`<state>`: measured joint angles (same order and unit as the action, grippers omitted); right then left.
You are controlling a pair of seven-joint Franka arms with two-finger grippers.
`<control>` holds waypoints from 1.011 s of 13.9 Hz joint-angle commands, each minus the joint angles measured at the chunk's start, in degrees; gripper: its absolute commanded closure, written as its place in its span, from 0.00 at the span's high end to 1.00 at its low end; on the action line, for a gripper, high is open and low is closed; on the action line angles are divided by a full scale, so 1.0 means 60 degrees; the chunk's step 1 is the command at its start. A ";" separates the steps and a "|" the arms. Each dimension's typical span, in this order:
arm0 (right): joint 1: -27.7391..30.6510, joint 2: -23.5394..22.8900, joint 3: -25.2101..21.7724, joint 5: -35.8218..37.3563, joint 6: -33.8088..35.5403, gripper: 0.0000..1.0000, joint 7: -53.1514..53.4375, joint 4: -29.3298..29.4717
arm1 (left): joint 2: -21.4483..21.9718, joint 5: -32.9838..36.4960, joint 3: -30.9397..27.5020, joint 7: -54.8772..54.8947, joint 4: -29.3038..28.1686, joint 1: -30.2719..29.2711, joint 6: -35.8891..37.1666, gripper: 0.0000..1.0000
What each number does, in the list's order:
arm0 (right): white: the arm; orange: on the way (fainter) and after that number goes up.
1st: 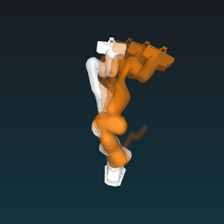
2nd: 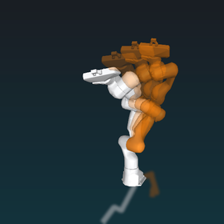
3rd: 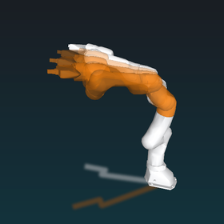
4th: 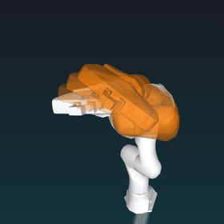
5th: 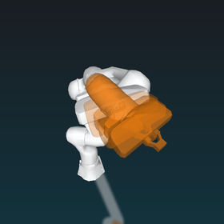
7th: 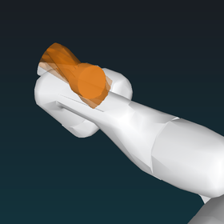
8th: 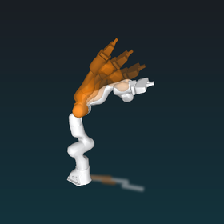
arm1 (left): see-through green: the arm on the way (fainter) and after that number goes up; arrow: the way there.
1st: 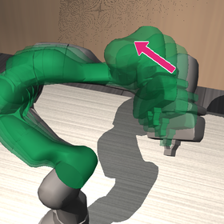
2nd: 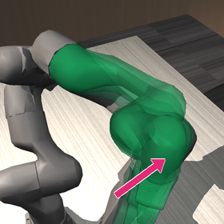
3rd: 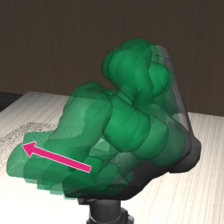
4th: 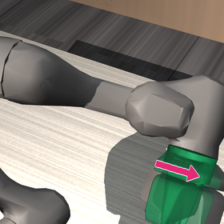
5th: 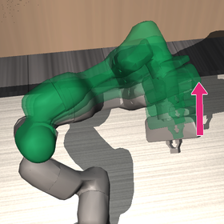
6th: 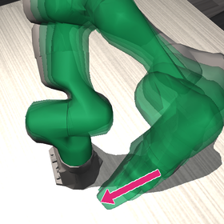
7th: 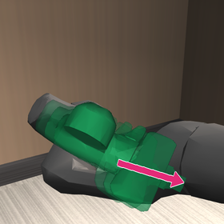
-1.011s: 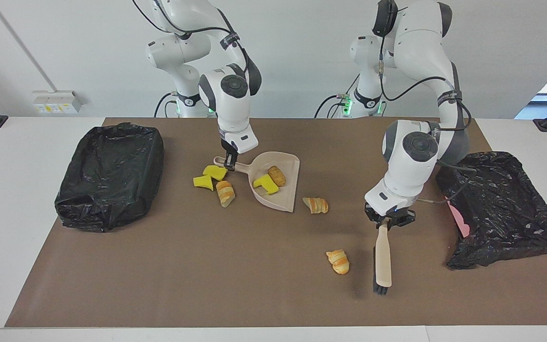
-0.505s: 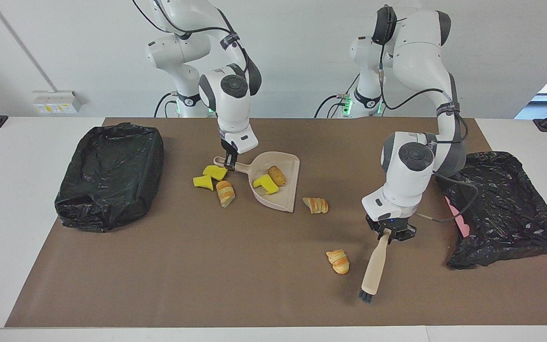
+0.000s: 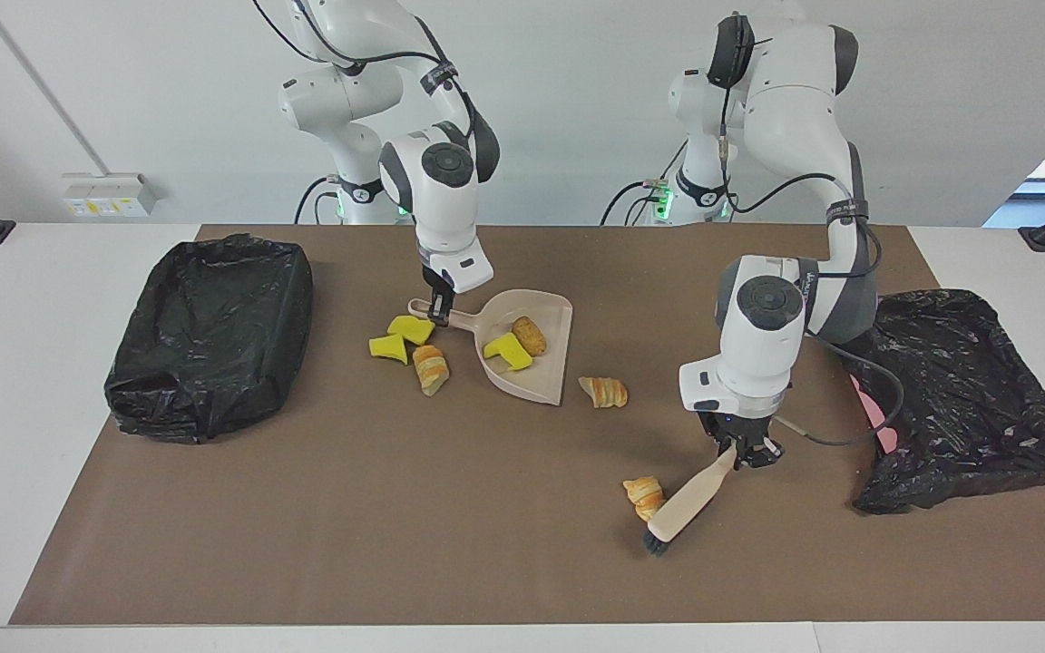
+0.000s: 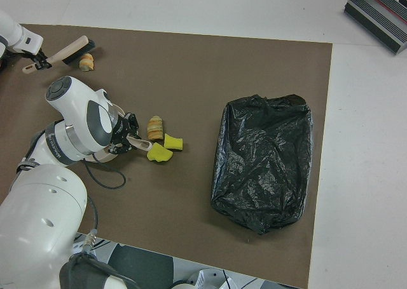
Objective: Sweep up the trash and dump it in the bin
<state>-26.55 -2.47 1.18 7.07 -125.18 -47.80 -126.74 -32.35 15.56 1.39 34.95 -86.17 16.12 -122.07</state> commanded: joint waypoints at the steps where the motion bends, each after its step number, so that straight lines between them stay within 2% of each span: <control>1: 0.0045 -0.0028 0.0023 -0.0212 -0.0143 0.00 -0.0016 -0.0072 | 0.0292 0.0804 -0.0099 0.0283 -0.0239 0.0491 0.0700 0.00; 4: 0.0045 -0.0028 0.0023 -0.0197 -0.0143 0.00 -0.0016 -0.0072 | 0.1039 0.0820 -0.0099 0.0195 -0.1498 0.0945 0.0571 0.00; 6: 0.0060 -0.0028 0.0023 -0.0197 -0.0143 0.00 -0.0016 -0.0072 | 0.1274 0.0805 -0.0085 0.0210 -0.1808 0.1077 0.0701 0.00; 11: 0.0060 -0.0028 0.0023 -0.0197 -0.0129 0.00 -0.0031 -0.0087 | 0.2548 0.0747 -0.0055 0.0137 -0.3477 0.1253 0.1080 0.00; 14: 0.0031 -0.0013 0.0023 -0.0182 0.0630 0.00 -0.0016 0.0073 | 0.2988 0.0165 -0.0041 0.0136 -0.4136 0.1779 0.1447 0.00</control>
<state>-26.55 -2.49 1.16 7.07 -124.21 -47.80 -126.71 -18.13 18.64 1.68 35.45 -105.69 24.23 -114.76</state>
